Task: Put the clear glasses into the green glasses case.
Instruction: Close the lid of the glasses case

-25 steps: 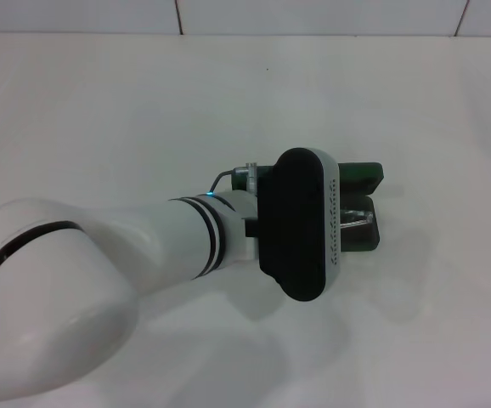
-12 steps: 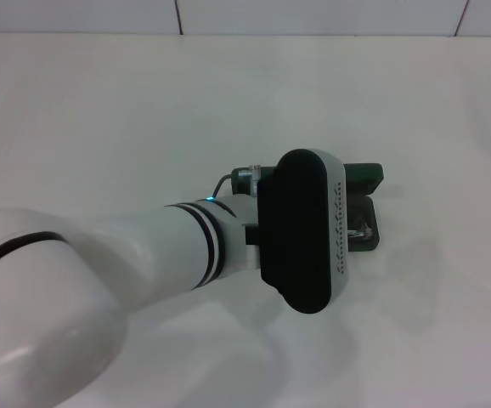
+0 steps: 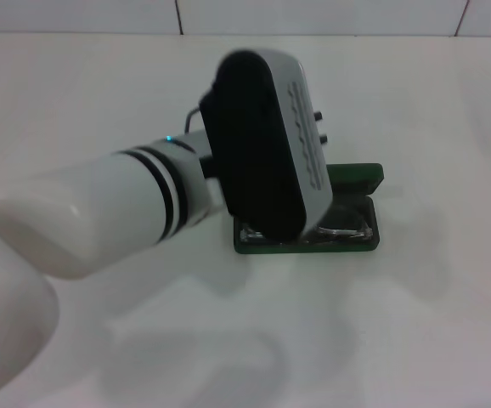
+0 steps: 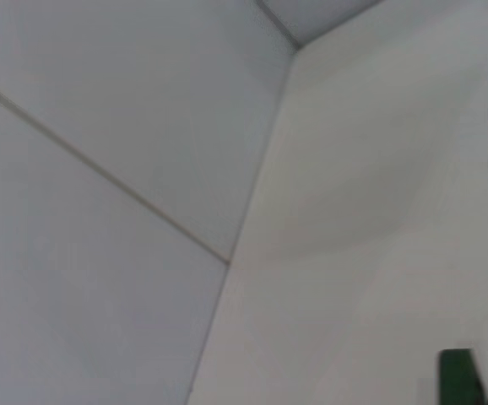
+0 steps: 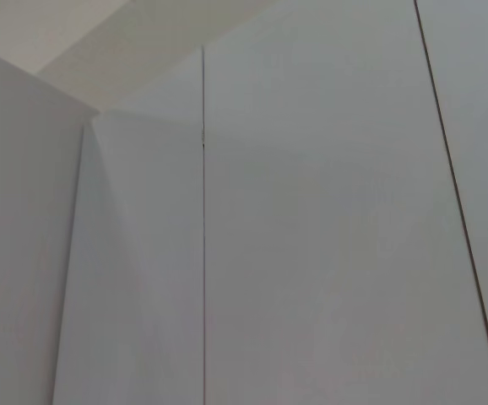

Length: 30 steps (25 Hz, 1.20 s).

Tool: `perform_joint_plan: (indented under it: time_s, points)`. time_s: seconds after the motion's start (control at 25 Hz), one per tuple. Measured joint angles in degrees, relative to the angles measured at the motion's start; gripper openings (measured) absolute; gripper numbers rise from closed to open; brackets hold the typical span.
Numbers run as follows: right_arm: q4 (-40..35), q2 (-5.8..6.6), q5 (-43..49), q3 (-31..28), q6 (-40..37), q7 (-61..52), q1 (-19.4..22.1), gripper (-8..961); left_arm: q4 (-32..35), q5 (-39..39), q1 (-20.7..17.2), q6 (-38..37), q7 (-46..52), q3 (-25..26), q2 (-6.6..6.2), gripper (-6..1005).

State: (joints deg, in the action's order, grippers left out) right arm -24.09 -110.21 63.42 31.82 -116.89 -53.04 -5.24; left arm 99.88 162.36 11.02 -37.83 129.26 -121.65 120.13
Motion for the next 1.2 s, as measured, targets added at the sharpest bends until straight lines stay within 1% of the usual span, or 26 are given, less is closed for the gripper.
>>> perform_joint_plan:
  time_s: [0.08,0.2,0.28,0.36,0.44,0.48,0.52,0.6,0.64,0.68,0.72,0.76,0.8,0.88,0.92,1.0,1.04,1.2]
  points:
    - [0.24,0.00,0.01,0.00,-0.04,0.12,0.04,7,-1.32,-0.09,1.02,1.12,1.24,0.72,-0.03,242]
    - [0.36,0.00,0.03,-0.01,-0.11,0.44,0.49,7,-4.27,-0.60,2.89,3.52,2.49,1.13,-0.04,170]
    - [0.37,-0.09,0.04,-0.01,-0.15,0.54,0.70,7,-5.21,-1.74,4.06,3.78,3.44,1.86,-0.05,122]
    - [0.41,-0.21,0.04,-0.01,-0.16,0.55,0.88,7,-5.26,-5.42,5.53,2.01,4.22,4.13,-0.20,92]
    - [0.46,-0.30,0.05,-0.04,-0.16,0.57,1.08,7,-4.72,-11.54,6.53,-0.85,2.93,7.70,-0.47,62]
    - [0.46,-0.32,0.05,-0.06,-0.17,0.59,1.17,7,-4.43,-15.47,6.83,-2.65,1.33,10.07,-0.58,47]
    - [0.46,-0.34,0.05,-0.06,-0.16,0.61,1.25,6,-4.26,-20.77,7.00,-5.05,-1.22,13.56,-0.66,32]
    - [0.46,-0.38,0.05,-0.06,-0.11,0.64,1.20,6,-4.55,-33.75,7.09,-10.82,-7.67,21.80,-0.70,2]
    - [0.46,-0.37,0.06,-0.05,-0.02,0.66,1.14,6,-5.62,-41.54,7.17,-14.72,-11.57,26.41,-0.70,3]
    - [0.46,-0.40,0.24,-0.11,0.10,0.70,1.06,6,-7.05,-48.87,7.45,-18.47,-15.27,30.92,-0.70,4]
    - [0.46,-0.41,0.49,-0.24,0.17,0.74,0.96,6,-8.91,-54.26,7.81,-21.70,-18.25,34.67,-0.69,6]
    - [0.46,-0.42,0.89,-0.39,0.23,0.81,0.86,6,-11.95,-60.64,8.68,-25.97,-21.71,39.34,-0.69,7]
    - [0.46,-0.42,1.10,-0.50,0.26,0.82,0.77,6,-13.97,-64.02,9.28,-28.66,-23.53,42.07,-0.69,8]
    - [0.46,-0.39,1.32,-0.54,0.37,0.83,0.49,6,-19.49,-69.78,11.75,-35.49,-26.02,48.61,-0.72,19]
    - [0.46,-0.34,1.34,-0.44,0.42,0.83,0.36,6,-21.42,-70.81,12.75,-37.76,-26.35,50.68,-0.72,28]
    - [0.45,-0.25,1.41,-0.24,0.54,0.83,0.12,6,-26.39,-70.42,15.89,-42.37,-26.53,54.81,-0.92,48]
    - [0.45,-0.24,1.47,-0.16,0.58,0.81,-0.02,6,-28.40,-69.98,17.03,-43.51,-26.55,55.89,-1.06,57]
    - [0.81,-0.22,2.23,-0.20,0.62,0.69,-0.74,6,-35.94,-66.26,21.42,-44.11,-27.83,56.93,-1.90,96]
